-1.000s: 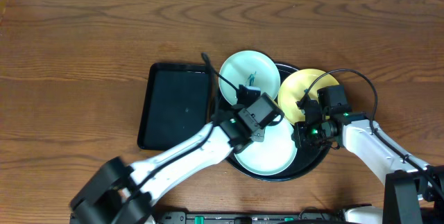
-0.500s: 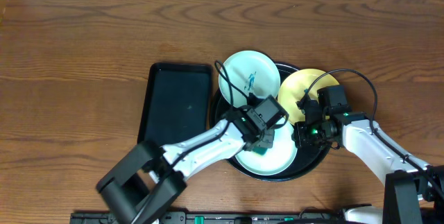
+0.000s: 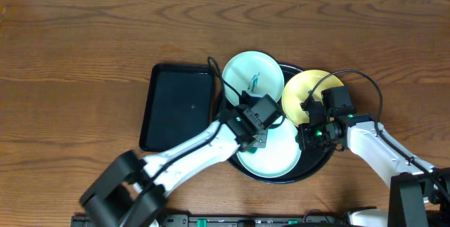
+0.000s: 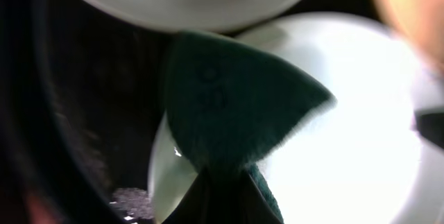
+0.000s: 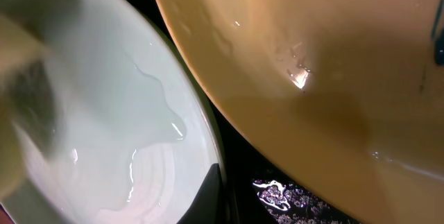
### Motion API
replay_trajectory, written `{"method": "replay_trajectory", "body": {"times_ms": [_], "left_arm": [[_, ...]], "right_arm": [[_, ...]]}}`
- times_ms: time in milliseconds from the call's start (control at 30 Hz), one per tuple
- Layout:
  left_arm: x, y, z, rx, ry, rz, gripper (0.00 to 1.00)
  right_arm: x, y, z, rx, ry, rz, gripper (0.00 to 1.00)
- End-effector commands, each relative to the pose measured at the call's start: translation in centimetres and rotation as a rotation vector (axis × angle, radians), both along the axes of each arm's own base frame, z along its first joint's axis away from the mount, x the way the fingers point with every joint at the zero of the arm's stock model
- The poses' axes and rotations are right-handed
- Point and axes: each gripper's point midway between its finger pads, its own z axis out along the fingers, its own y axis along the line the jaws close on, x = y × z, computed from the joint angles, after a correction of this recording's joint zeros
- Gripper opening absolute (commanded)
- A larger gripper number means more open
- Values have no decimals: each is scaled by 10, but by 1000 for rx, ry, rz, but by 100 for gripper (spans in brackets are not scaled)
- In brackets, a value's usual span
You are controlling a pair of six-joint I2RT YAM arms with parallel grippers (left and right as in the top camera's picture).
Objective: Clean dirty plates on tray and stack at the side
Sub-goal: 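Scrub the front pale green plate with the sponge in the left gripper, then return the sponge to the black tray with the left gripper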
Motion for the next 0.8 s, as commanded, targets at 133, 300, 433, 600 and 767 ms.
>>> {"method": "replay_trajectory", "body": {"times_ms": [133, 300, 433, 600, 767], "left_arm": [[16, 28, 59, -21, -152, -20, 7], [29, 70, 57, 34, -110, 83, 7], [44, 97, 54, 47, -90, 109, 7], [63, 134, 52, 48, -79, 180, 7], [76, 167, 46, 12, -46, 251, 7]], "right_arm": [[2, 1, 1, -7, -7, 12, 10], [1, 2, 1, -6, -7, 13, 10], [0, 1, 0, -7, -3, 12, 8], [1, 1, 0, -6, -7, 12, 5], [1, 1, 0, -7, -7, 12, 4]]}}
